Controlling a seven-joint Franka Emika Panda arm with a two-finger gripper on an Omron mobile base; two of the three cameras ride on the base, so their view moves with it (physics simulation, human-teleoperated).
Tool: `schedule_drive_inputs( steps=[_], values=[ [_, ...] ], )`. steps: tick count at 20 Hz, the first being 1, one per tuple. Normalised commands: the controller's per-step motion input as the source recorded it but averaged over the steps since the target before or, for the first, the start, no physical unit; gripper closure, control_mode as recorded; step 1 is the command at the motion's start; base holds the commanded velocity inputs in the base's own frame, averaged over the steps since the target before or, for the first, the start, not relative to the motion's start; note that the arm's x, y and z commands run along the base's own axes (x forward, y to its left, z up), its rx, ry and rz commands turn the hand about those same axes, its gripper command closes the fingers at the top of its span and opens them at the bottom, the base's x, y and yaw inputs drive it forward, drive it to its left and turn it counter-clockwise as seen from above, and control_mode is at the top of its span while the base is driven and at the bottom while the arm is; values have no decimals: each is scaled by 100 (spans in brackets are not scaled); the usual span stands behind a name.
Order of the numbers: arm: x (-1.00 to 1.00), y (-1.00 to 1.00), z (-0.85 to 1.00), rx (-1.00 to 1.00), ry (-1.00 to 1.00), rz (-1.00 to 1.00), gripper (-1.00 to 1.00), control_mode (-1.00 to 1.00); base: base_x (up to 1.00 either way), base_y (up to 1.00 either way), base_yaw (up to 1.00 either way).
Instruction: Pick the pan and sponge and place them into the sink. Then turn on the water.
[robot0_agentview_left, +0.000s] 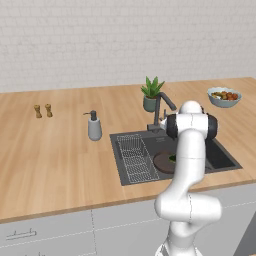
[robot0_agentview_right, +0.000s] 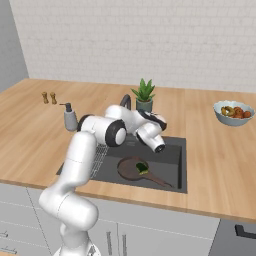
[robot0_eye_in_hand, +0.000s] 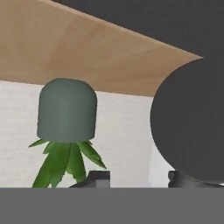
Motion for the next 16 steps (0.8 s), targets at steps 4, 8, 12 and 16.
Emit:
schedule_drive_inputs(
  steps=[4,8,12,16],
  values=[
    [17,-77,25,18,1,-17,100,-100,0,0,0],
    [19,-91,33,23,5,-13,100,-100,0,0,0],
    [24,-100,41,28,7,-9,100,-100,0,0,0],
    [24,-100,46,32,8,-5,100,-100,0,0,0]
  ],
)
